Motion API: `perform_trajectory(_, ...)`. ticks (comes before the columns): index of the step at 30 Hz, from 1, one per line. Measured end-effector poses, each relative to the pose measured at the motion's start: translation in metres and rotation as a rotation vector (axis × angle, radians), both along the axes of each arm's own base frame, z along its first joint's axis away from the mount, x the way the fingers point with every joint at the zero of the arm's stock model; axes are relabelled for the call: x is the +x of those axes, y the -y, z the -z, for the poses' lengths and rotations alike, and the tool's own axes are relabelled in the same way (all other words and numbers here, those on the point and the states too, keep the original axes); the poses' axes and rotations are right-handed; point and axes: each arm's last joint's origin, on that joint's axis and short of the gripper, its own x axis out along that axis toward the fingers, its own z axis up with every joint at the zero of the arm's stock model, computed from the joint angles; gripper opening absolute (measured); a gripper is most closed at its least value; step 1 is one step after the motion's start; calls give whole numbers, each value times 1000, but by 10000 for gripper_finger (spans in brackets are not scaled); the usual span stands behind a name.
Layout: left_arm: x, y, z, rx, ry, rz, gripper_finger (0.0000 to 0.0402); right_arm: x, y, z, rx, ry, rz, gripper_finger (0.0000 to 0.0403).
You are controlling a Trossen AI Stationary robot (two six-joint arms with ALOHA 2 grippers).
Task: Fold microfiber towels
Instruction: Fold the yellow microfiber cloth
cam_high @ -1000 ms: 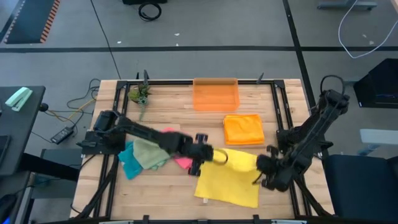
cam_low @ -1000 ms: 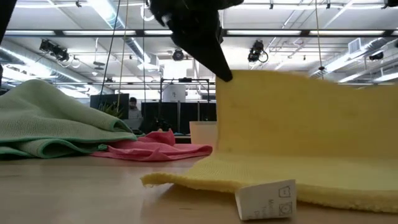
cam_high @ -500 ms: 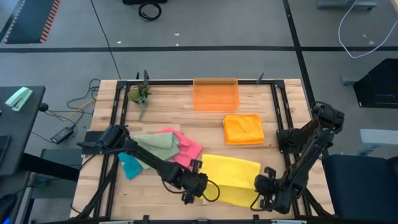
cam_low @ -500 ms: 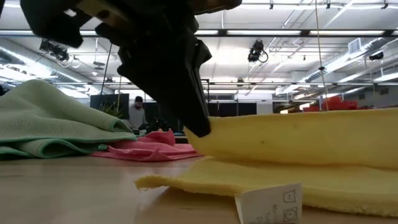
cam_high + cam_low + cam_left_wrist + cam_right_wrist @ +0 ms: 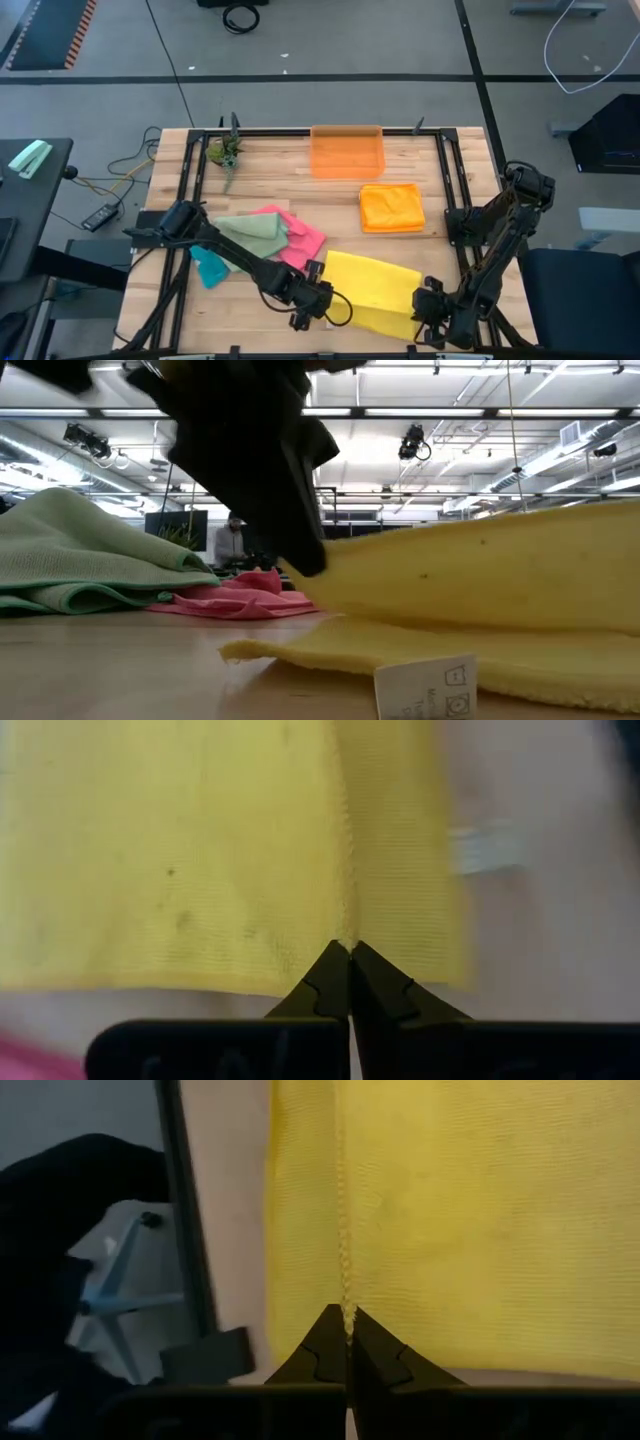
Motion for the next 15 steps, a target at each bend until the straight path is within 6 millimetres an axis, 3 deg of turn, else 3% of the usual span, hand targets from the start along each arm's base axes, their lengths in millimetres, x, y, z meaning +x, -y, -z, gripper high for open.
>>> perform_trajectory(15,-4,9,1,-11,4,5,7,5,-12,17,42,-19,-10,1)
